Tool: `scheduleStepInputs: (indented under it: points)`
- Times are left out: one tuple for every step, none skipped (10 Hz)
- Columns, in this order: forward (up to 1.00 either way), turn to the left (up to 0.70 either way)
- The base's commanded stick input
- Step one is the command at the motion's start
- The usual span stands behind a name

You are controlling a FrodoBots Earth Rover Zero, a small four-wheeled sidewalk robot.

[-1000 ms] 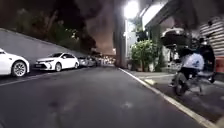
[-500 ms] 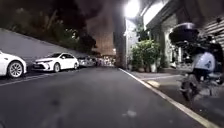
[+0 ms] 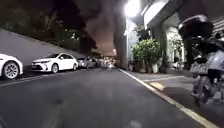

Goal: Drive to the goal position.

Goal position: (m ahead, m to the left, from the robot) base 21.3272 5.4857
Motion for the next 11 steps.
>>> scheduleStepInputs:
  points:
    - [0.45, 0.00]
    - [0.45, 0.00]
    - [0.45, 0.00]
    - [0.45, 0.00]
    - [0.45, 0.00]
    - [0.45, 0.00]
    - [0.45, 0.00]
    - [0.45, 0.00]
    - [0.45, 0.00]
    - [0.45, 0.00]
    - [0.45, 0.00]
